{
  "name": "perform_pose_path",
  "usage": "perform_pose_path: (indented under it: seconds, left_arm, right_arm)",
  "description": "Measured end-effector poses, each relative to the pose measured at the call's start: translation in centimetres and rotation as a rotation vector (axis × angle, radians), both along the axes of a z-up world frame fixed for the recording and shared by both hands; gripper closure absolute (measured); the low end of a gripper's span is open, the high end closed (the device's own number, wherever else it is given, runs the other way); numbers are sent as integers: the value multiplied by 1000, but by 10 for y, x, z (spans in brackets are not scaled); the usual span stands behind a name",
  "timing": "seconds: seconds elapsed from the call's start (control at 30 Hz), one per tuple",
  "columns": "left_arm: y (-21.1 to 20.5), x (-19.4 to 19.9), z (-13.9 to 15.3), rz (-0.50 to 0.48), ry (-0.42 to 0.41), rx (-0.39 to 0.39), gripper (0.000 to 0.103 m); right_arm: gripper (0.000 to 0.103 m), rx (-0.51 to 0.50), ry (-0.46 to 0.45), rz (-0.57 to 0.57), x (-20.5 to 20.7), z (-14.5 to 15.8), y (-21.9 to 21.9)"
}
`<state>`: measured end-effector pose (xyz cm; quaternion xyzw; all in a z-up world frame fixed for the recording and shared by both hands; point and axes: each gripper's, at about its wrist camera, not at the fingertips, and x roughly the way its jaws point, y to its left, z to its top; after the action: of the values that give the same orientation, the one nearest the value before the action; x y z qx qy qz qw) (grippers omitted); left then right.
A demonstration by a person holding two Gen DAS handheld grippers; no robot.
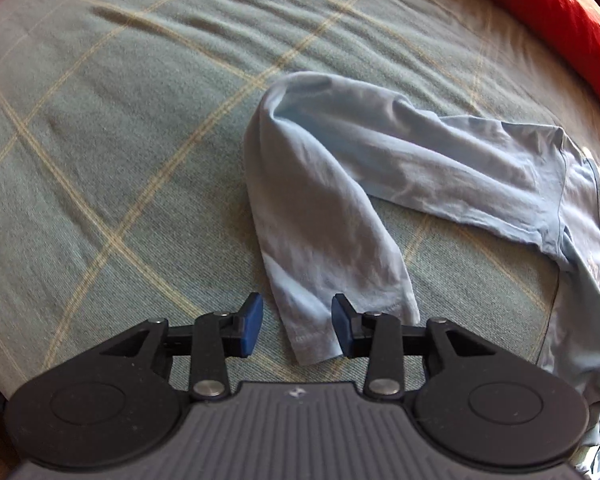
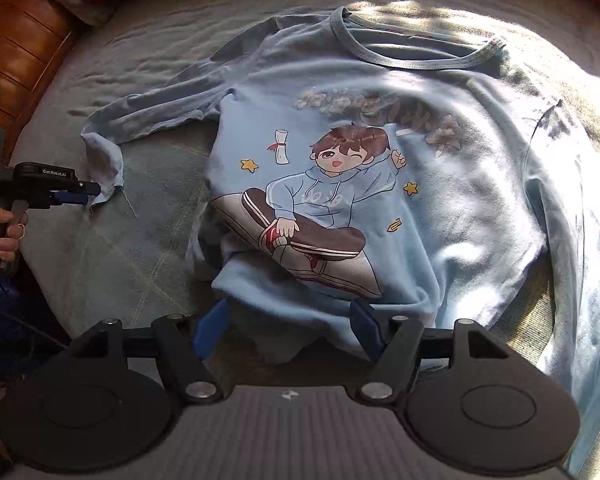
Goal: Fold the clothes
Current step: 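Grasp the sleeve cuff with the left gripper and pull it outward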
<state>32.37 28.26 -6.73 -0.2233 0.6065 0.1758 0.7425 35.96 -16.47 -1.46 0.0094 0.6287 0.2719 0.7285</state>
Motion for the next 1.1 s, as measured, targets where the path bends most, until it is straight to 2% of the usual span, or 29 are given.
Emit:
perform_pose_path:
  seconds: [0.07,0.17,0.2,0.23,0.27,0.4,0.57,0.93,1.1]
  left_arm:
    - [-6,-3,-2,16,-11,-4,65]
    - [-13,-1,-4,9,-9,20,72]
    - [-15,0,-4,2,-6,30,90]
    - [-17,1,-2,-9,-12,35,99]
    - [-18,2,2,-21,-19,39,100]
    - [-16,4,18,-61,-42,67,101]
    - [12,6,41,-78,-37,149,101]
    - [102,9,58,-84,80,410,101]
    - [130,23,59,-89,99,455,100]
  right_arm:
    - [30,0,2,4,-1,0,1]
    - [24,-3,3,5,-2,-1,3]
    - [23,-1,2,3,-2,-1,5]
    - [23,4,3,2,-2,-1,6]
    - [23,8,3,1,-2,0,7]
    - [22,19,-2,11,-4,3,13]
    - [22,16,4,14,-5,0,17]
    - [22,9,-15,43,0,6,28]
    - [22,4,-20,49,3,6,33]
